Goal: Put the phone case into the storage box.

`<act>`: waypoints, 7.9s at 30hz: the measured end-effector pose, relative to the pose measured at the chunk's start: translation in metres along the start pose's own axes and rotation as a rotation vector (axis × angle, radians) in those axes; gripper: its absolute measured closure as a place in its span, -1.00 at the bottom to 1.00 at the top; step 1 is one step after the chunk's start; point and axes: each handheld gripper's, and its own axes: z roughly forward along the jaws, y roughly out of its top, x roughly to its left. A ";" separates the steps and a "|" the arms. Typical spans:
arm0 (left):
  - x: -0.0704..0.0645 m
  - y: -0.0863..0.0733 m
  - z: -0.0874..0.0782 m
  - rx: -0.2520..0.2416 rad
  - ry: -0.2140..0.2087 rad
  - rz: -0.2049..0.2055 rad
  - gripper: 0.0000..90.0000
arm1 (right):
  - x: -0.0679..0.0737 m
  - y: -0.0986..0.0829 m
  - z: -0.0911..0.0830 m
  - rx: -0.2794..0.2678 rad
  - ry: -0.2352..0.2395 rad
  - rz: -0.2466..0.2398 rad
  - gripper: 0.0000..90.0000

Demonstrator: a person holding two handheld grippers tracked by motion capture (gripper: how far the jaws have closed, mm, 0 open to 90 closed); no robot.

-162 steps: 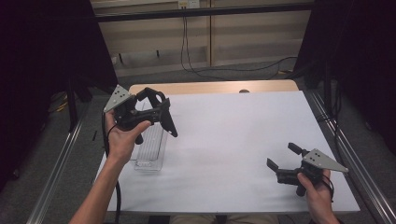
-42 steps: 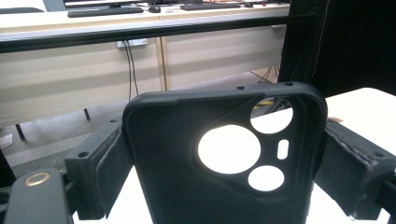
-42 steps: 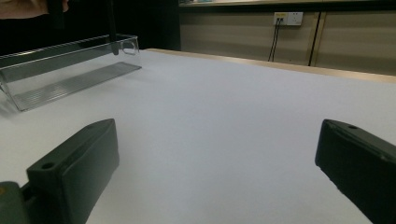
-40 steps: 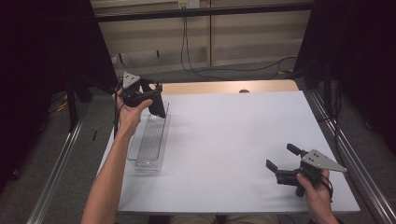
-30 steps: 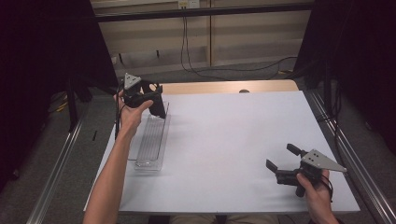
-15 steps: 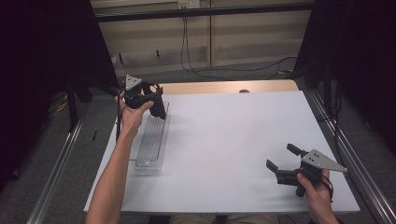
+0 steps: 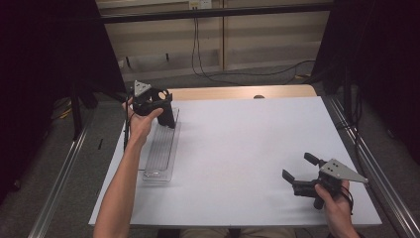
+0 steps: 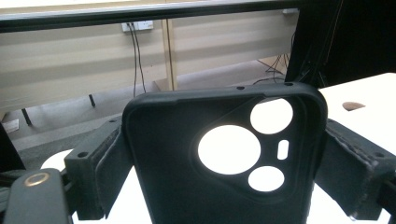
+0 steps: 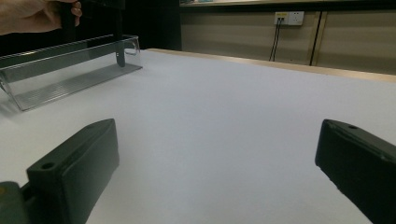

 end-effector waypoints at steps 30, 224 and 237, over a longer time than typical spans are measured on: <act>-0.007 0.004 0.007 -0.038 0.114 -0.047 -0.80 | 0.000 -0.001 0.000 0.002 0.007 0.001 -1.00; -0.012 0.027 -0.001 0.284 0.018 -0.027 -0.67 | 0.001 -0.002 0.004 0.015 0.026 0.001 -1.00; -0.013 0.022 0.005 0.218 0.049 -0.041 -0.66 | 0.000 -0.002 0.003 0.017 0.029 -0.004 -1.00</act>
